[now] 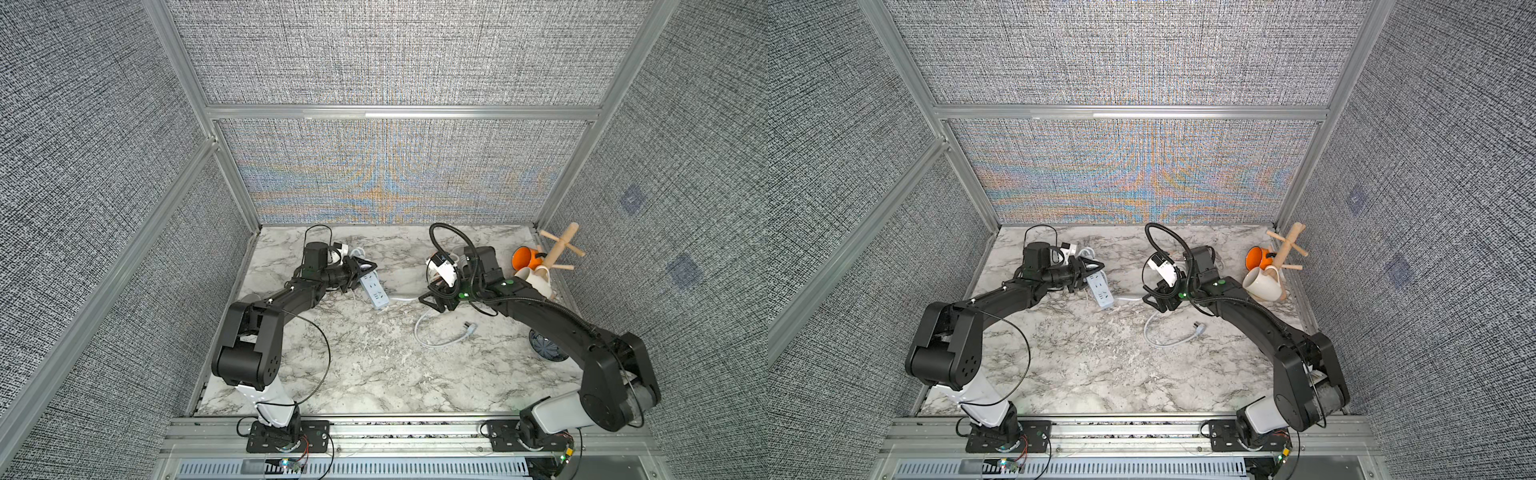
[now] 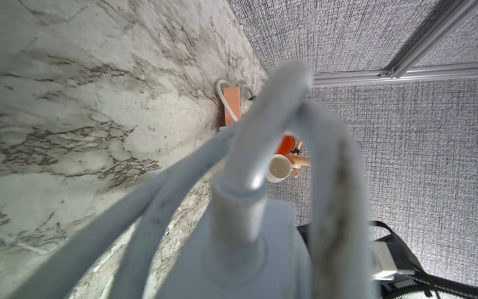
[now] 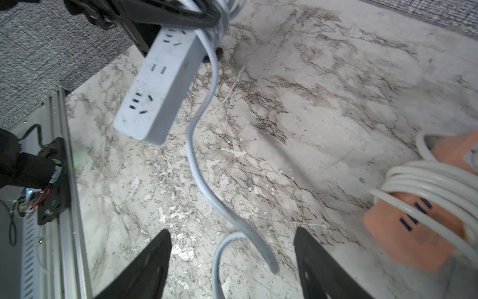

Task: Unwrap the cord wrapped around the power strip
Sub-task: Unwrap the power cord from the power strip.

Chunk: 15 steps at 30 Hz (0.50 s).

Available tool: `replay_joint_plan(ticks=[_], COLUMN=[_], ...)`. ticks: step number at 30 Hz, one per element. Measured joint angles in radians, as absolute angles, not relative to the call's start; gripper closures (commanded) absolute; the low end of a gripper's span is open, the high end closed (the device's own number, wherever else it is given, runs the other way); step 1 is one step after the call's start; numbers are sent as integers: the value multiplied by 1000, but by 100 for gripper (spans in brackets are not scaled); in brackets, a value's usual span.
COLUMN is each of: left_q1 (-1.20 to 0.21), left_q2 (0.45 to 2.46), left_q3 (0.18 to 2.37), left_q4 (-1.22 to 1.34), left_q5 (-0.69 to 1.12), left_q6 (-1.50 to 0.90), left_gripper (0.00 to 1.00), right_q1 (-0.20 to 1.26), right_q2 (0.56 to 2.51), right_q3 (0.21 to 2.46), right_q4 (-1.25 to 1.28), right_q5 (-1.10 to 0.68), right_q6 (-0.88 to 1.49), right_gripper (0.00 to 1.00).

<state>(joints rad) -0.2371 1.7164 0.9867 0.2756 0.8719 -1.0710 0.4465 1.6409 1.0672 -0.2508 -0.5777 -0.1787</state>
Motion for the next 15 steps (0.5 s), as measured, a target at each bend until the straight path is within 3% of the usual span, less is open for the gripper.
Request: replay_joint_plan(ticks=[11,15], left_q1=[-259,-260], left_q2=[1733,1731], left_q3=[1052,1056], left_q4=[188,179], left_q5=[928,935], left_q6=[-980,-976], left_gripper=[100,100], right_q1=[581,588], right_q2=[1935,2006], right_q3=[1301,1309], right_q4=[-251,-245], right_q5=[-590,-585], right_q6=[-132,-80], right_gripper=[27,34])
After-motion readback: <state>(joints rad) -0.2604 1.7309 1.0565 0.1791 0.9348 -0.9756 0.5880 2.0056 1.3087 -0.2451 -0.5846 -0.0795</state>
